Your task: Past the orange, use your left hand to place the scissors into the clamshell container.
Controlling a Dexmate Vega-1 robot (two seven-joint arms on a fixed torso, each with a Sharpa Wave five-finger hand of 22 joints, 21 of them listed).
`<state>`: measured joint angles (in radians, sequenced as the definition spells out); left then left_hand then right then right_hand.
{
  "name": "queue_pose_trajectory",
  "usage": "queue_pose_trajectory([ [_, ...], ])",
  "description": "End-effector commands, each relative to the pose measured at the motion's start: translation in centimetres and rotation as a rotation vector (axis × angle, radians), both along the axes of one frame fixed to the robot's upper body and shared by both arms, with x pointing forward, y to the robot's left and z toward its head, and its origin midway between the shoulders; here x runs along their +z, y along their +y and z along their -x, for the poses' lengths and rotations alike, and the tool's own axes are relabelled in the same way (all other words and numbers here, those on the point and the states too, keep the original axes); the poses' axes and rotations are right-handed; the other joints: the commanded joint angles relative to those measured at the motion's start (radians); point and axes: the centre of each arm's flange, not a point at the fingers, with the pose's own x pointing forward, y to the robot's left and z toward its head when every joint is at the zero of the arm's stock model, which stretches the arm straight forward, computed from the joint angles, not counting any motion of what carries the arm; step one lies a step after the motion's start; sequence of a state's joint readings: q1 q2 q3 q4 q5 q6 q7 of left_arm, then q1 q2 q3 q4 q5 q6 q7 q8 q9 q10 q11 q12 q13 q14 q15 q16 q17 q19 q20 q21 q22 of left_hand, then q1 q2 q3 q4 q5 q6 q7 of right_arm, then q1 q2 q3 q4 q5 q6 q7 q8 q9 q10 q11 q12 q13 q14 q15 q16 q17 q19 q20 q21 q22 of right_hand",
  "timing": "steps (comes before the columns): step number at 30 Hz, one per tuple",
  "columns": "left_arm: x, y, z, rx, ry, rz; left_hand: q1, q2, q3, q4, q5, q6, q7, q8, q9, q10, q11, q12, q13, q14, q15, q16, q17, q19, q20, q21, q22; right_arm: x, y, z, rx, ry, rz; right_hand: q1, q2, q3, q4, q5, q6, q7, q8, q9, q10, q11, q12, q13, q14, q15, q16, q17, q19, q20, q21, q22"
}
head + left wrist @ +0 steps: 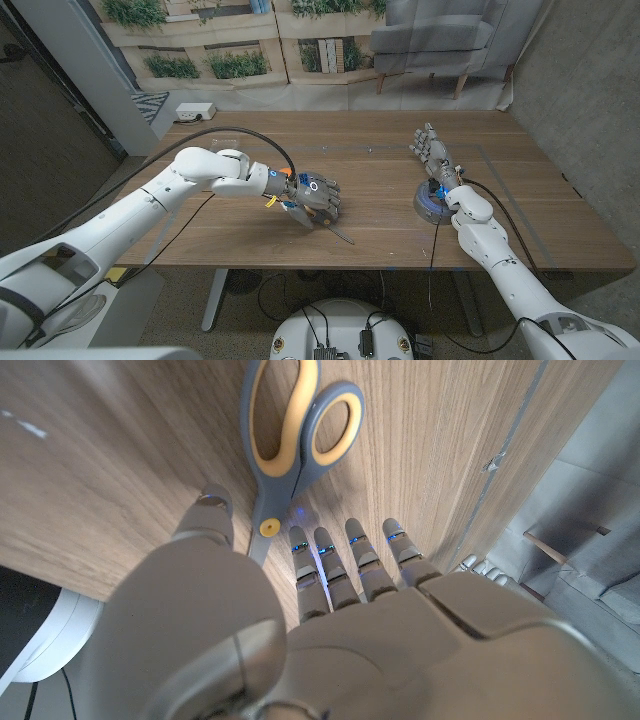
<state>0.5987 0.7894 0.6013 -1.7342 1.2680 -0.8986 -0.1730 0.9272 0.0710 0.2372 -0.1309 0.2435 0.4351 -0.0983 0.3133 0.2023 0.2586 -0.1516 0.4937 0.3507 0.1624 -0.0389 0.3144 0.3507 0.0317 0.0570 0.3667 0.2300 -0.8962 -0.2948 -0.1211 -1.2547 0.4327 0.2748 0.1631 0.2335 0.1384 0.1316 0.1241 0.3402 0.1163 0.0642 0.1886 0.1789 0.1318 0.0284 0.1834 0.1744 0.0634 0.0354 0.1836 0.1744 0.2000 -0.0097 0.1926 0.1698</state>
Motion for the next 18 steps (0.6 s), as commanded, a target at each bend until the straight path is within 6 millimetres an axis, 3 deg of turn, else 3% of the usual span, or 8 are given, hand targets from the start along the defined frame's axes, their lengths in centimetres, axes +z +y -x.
queue_pose_trajectory([
  [1, -0.5, 0.0, -0.4, -0.025, -0.026, -0.001, 0.012, 0.002, 0.001, -0.011, -0.002, 0.012, -0.001, 0.01, 0.005, 0.012, 0.001, 0.01, 0.004, 0.015, -0.052, 0.008, 0.007, 0.015, -0.002, 0.012, 0.005, 0.0, -0.2, -0.2, 0.0, 0.006, 0.002, -0.005, 0.0, 0.007, 0.001, -0.001, 0.008, -0.005, 0.003, 0.004, 0.006, 0.003, 0.002, 0.005, 0.008, -0.002, 0.003, 0.003, 0.007, 0.001, 0.004, 0.004],
  [18, -1.6, -0.1, -0.3, -0.107, -0.087, -0.004, 0.069, 0.016, -0.005, -0.027, -0.007, 0.077, -0.002, 0.037, 0.006, 0.062, -0.015, 0.066, 0.04, 0.09, -0.063, 0.064, 0.056, 0.083, -0.004, 0.055, 0.015, -0.1, -0.4, -0.5, 0.004, 0.014, 0.001, -0.006, 0.0, 0.008, 0.0, -0.001, 0.015, -0.003, 0.004, 0.004, 0.014, 0.006, 0.005, 0.005, 0.013, -0.001, 0.004, 0.003, 0.008, 0.002, 0.004, 0.004],
])
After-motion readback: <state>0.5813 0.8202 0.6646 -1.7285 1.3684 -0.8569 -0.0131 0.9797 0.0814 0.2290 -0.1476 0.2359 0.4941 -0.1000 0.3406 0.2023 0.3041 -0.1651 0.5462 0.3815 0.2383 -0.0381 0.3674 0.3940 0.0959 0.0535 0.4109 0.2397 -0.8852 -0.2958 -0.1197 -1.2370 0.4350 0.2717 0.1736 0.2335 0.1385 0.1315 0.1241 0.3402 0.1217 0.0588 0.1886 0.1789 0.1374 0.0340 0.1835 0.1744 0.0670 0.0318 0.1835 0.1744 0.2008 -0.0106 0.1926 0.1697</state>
